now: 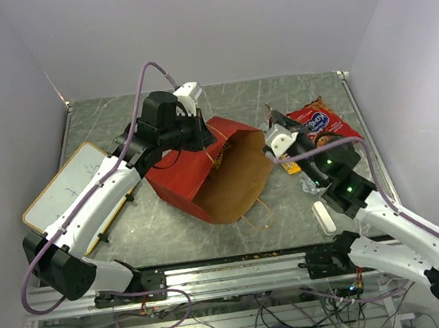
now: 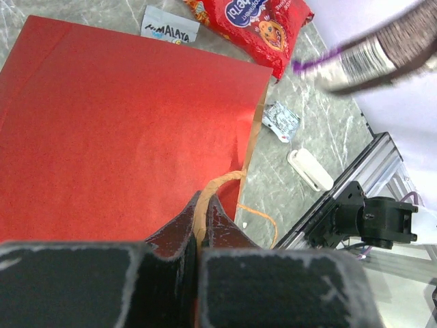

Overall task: Take the snacks out of the paper bag
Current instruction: Take out the snack from the paper bag, then place the snack at the center of the board.

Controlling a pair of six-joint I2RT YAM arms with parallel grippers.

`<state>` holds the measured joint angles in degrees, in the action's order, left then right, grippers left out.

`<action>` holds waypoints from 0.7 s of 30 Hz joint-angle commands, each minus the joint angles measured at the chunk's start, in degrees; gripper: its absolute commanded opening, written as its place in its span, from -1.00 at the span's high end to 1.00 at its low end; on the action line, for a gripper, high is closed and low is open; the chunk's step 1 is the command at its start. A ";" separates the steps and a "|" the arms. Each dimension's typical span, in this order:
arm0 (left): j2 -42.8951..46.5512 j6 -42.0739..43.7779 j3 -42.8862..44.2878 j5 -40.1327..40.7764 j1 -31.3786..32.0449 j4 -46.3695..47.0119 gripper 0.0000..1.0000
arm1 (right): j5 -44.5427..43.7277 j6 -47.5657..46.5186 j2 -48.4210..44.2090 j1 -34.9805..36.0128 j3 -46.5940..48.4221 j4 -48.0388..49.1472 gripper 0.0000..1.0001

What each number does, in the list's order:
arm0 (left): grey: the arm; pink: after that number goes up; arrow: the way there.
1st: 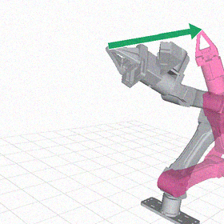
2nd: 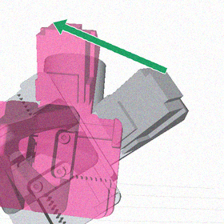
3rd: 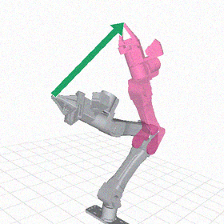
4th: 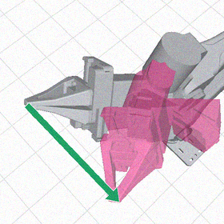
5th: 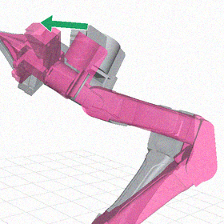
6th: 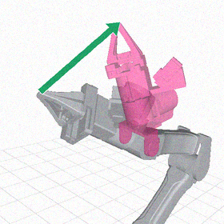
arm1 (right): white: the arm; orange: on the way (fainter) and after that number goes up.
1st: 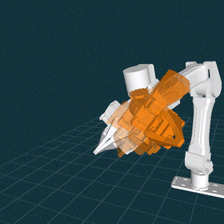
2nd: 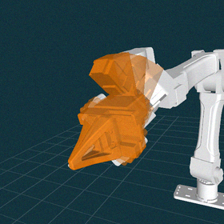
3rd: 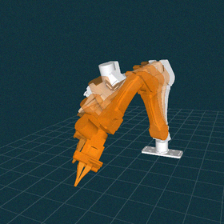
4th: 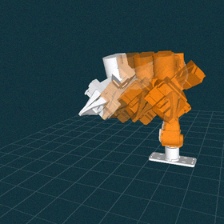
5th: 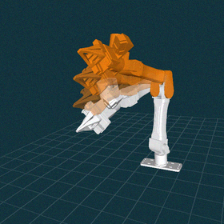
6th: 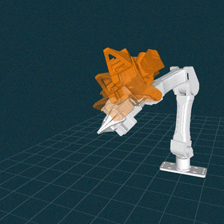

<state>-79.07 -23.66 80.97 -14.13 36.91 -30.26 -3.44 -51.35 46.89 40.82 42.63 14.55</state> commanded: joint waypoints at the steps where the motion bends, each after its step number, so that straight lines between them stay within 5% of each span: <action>1: 0.65 0.10 2.19 -0.03 0.10 -0.16 0.86 | -21.39 5.07 4.16 -1.74 0.08 3.67 1.00; 12: 1.77 0.93 2.10 0.96 0.10 -0.96 0.86 | -24.12 42.42 13.99 -19.87 0.89 -2.48 1.00; 21: 2.45 0.78 1.66 2.34 -0.15 -1.55 0.86 | -14.23 44.69 28.71 -21.51 5.77 7.89 1.00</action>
<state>-78.56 -23.51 81.08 -13.87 36.91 -30.65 -22.37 -9.08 69.73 19.49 44.12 14.39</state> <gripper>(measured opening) 0.075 0.007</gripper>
